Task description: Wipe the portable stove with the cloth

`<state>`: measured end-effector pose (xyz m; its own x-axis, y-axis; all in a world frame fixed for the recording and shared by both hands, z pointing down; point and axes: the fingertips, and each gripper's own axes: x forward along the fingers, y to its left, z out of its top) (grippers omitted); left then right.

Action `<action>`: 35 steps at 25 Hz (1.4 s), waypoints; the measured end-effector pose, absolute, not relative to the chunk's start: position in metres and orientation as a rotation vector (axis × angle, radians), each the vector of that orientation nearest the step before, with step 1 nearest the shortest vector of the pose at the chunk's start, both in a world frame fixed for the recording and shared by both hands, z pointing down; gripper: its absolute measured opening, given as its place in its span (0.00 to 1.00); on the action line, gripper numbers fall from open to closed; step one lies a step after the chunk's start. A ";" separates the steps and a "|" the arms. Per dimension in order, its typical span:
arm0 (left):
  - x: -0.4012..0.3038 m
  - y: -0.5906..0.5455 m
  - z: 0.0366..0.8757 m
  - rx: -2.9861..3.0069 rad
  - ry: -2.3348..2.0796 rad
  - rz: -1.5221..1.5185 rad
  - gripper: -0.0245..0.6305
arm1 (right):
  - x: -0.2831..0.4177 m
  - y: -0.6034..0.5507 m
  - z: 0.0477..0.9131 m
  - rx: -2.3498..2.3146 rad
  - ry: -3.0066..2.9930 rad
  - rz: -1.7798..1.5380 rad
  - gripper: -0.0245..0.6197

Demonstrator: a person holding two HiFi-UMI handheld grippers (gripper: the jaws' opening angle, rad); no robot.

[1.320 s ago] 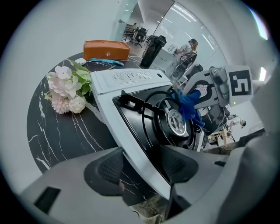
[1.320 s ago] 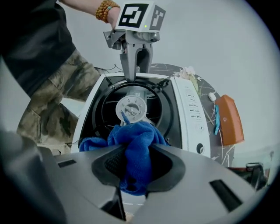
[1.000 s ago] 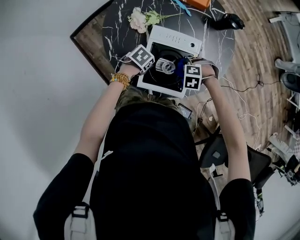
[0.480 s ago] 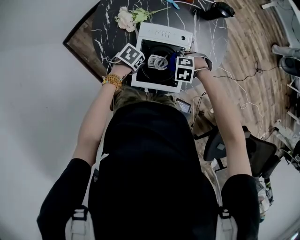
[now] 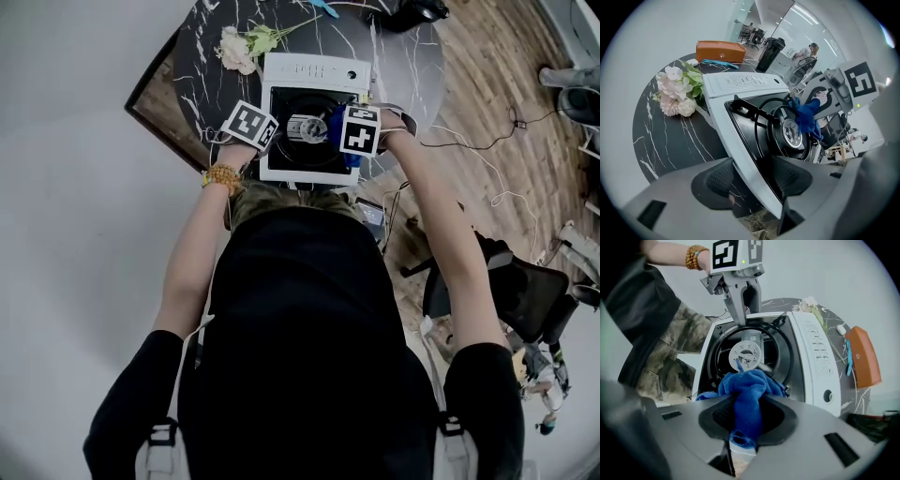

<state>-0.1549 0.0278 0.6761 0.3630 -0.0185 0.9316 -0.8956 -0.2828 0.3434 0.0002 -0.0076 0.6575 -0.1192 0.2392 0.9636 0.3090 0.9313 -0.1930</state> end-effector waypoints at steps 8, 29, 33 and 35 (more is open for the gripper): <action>-0.157 0.029 0.678 1.584 -0.808 1.092 0.43 | 0.020 0.039 0.655 -0.469 -1.708 0.171 0.17; -0.082 -0.031 0.518 2.450 -1.470 0.651 0.08 | -0.037 -0.035 0.507 0.809 -2.733 0.144 0.17; -0.072 -0.042 0.499 2.483 -1.613 0.593 0.07 | -0.036 -0.052 0.500 0.985 -2.685 0.132 0.17; -0.067 -0.042 0.493 2.522 -1.652 0.605 0.07 | -0.032 -0.056 0.500 1.057 -2.668 0.172 0.17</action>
<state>-0.0672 -0.0417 0.4926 0.3463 -0.8672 0.3578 -0.8933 -0.4213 -0.1566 -0.0319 -0.0565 0.4996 -0.6993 -0.6545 0.2875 -0.6859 0.7276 -0.0120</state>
